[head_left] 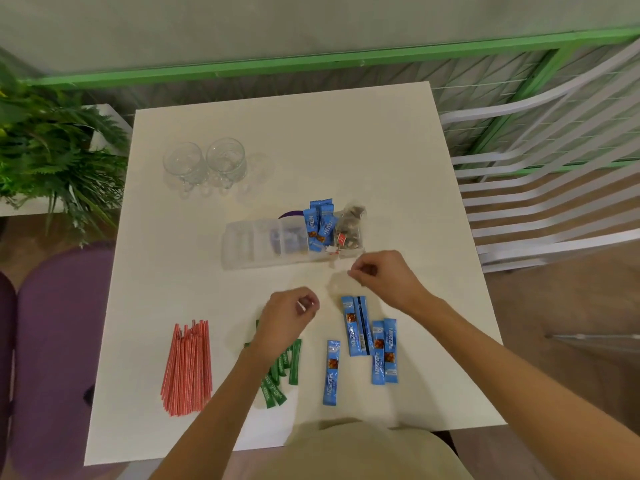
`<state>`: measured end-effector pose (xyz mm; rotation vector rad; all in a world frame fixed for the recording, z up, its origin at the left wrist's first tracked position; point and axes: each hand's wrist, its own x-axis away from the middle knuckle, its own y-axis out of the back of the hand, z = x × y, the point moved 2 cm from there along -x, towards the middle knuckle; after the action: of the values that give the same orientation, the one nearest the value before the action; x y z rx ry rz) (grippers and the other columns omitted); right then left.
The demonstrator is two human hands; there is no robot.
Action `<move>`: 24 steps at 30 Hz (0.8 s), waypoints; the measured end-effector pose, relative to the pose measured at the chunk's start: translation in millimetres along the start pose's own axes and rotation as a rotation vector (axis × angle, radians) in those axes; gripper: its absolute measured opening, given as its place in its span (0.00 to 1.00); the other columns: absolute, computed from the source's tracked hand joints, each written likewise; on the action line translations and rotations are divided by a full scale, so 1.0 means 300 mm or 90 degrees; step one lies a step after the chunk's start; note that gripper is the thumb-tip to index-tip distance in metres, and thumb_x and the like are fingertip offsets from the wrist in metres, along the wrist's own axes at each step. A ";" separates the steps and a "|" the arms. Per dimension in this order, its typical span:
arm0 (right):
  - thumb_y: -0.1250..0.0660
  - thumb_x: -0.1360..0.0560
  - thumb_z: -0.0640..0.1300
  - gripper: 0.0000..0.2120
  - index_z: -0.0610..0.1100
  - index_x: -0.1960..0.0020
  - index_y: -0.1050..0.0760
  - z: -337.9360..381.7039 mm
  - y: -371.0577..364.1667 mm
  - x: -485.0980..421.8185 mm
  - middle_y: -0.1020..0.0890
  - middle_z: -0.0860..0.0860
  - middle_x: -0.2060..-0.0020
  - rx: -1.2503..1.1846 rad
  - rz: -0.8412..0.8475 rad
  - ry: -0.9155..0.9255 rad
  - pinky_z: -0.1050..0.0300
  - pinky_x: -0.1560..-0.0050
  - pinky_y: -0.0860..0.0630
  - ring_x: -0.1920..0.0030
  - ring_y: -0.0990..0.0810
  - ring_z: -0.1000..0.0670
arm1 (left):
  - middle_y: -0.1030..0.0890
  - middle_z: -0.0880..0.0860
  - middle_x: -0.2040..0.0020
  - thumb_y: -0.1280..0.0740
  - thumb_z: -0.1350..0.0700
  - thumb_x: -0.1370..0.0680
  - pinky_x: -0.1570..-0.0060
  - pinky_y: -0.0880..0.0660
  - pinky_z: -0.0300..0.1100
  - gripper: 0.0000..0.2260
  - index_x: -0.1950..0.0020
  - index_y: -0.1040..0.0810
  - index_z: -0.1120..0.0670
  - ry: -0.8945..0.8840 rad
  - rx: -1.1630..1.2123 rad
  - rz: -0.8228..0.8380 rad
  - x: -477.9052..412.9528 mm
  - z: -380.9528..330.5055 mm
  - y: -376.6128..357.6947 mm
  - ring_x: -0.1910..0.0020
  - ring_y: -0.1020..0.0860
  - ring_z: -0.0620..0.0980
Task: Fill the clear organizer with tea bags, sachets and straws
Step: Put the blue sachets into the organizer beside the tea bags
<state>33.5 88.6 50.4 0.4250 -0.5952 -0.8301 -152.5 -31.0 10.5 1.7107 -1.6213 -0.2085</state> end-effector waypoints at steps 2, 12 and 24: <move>0.31 0.25 0.45 0.06 0.43 0.57 0.18 -0.046 -0.055 0.041 0.18 0.47 0.66 0.033 0.050 -0.031 0.55 0.60 0.24 0.66 0.21 0.48 | 0.19 0.42 0.62 0.29 0.53 0.25 0.61 0.23 0.40 0.03 0.54 0.20 0.45 0.019 -0.058 0.052 0.052 0.028 -0.065 0.68 0.23 0.39; 0.29 0.27 0.46 0.20 0.46 0.38 0.29 -0.148 -0.202 0.086 0.19 0.45 0.54 0.170 0.119 -0.109 0.52 0.58 0.25 0.55 0.21 0.44 | 0.25 0.42 0.51 0.30 0.48 0.26 0.61 0.31 0.38 0.14 0.42 0.25 0.46 0.036 -0.190 0.099 0.167 0.042 -0.218 0.56 0.27 0.41; 0.29 0.29 0.44 0.17 0.44 0.43 0.30 -0.135 -0.225 0.018 0.19 0.45 0.51 0.323 0.144 -0.061 0.51 0.50 0.30 0.52 0.22 0.43 | 0.24 0.44 0.49 0.29 0.53 0.27 0.63 0.32 0.37 0.12 0.45 0.25 0.49 0.021 -0.206 0.098 0.163 0.036 -0.225 0.56 0.26 0.41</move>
<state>24.7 48.2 -17.0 0.7655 -0.9293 -0.4779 -96.9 -85.9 -20.0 1.3332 -1.5891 -0.3457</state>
